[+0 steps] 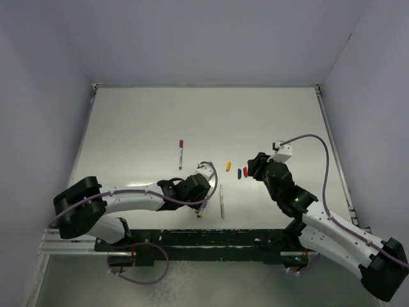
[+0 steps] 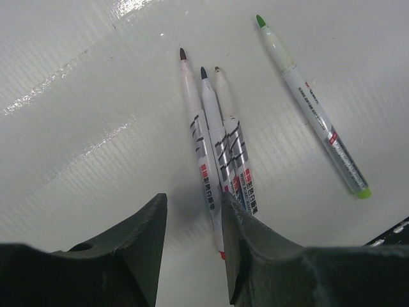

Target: Insert the pens into the pen caps

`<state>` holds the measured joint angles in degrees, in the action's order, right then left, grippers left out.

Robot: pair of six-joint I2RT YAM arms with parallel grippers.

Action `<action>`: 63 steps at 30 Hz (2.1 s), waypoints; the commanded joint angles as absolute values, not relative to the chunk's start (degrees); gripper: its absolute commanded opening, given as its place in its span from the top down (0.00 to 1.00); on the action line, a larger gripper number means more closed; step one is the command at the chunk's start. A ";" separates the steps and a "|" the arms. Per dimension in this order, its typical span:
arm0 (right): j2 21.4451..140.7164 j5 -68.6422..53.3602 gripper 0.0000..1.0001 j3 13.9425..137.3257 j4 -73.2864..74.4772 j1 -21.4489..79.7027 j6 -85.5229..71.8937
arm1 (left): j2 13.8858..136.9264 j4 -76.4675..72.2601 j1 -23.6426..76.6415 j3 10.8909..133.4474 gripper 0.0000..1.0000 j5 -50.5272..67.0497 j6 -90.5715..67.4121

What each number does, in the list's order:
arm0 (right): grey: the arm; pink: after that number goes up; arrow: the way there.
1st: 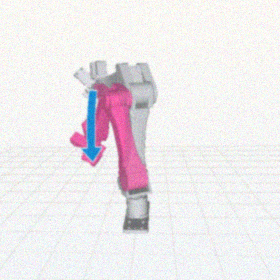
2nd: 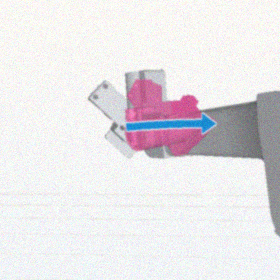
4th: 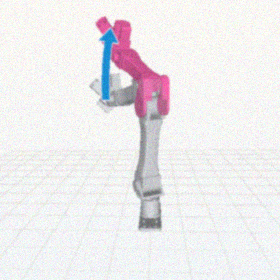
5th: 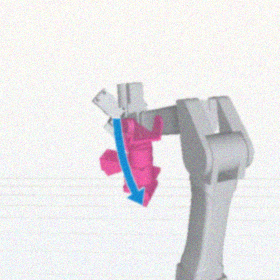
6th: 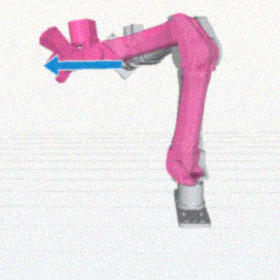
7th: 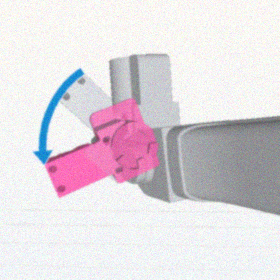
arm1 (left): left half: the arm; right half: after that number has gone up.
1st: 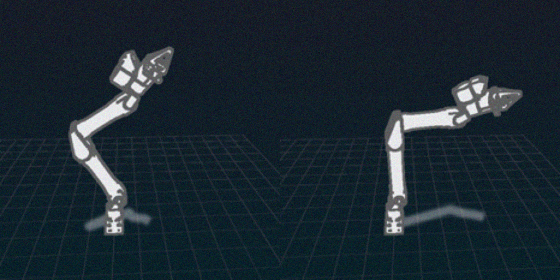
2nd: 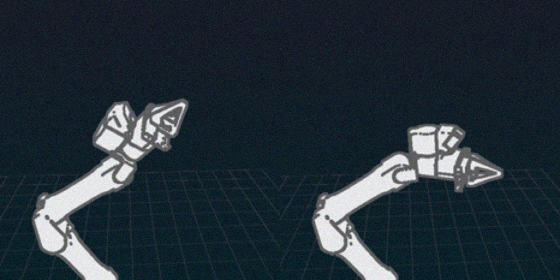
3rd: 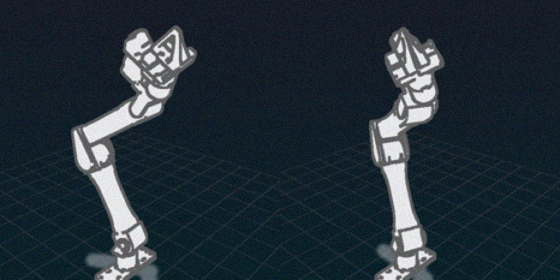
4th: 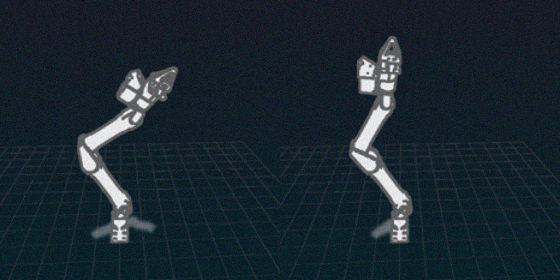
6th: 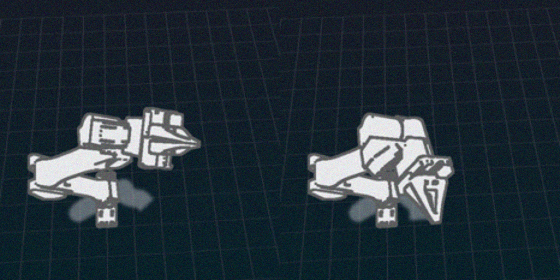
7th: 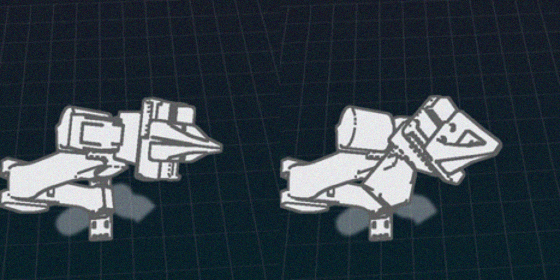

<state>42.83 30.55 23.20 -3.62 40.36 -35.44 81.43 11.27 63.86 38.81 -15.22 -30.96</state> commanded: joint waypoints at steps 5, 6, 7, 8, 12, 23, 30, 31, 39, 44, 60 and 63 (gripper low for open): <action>42.20 31.57 0.48 23.14 -5.21 40.00 -36.39 | 82.94 10.21 64.59 40.86 0.58 -16.12 -32.56; 42.13 31.55 0.48 23.18 -5.19 39.99 -36.34 | 83.09 10.46 64.60 40.93 0.58 -16.27 -32.66; 42.07 31.62 0.49 23.17 -5.19 39.99 -36.46 | 83.18 10.79 64.60 41.02 0.58 -16.53 -32.80; 42.03 31.64 0.49 23.09 -5.19 40.03 -36.56 | 83.34 11.09 64.67 41.11 0.59 -16.79 -32.94; 42.04 31.64 0.50 22.84 -5.26 39.99 -36.98 | 84.03 12.06 64.60 41.24 0.61 -17.84 -33.88; 42.22 31.46 0.50 22.85 -5.27 40.03 -37.44 | 88.55 16.75 64.69 43.72 0.66 -20.17 -35.66; 42.03 31.55 0.50 23.32 -4.93 40.03 -37.45 | 92.56 25.28 64.64 47.16 0.69 -21.86 -39.02; 41.95 31.60 0.50 23.31 -4.85 40.00 -37.38 | 92.40 26.03 64.66 47.19 0.69 -21.57 -39.33; 42.38 31.26 0.50 23.16 -5.89 40.03 -37.57 | 89.91 28.72 64.68 45.95 0.69 -20.48 -40.36; 43.14 30.94 0.50 23.18 -6.33 40.04 -37.56 | 90.86 28.52 64.69 45.80 0.75 -19.49 -40.08; 54.80 34.65 0.49 30.56 4.99 39.95 -37.47 | 89.25 23.38 64.45 46.08 1.00 -21.94 -37.56; 58.61 33.79 0.54 32.52 6.45 39.47 -37.37 | 83.80 23.34 63.95 45.88 1.00 -22.15 -35.89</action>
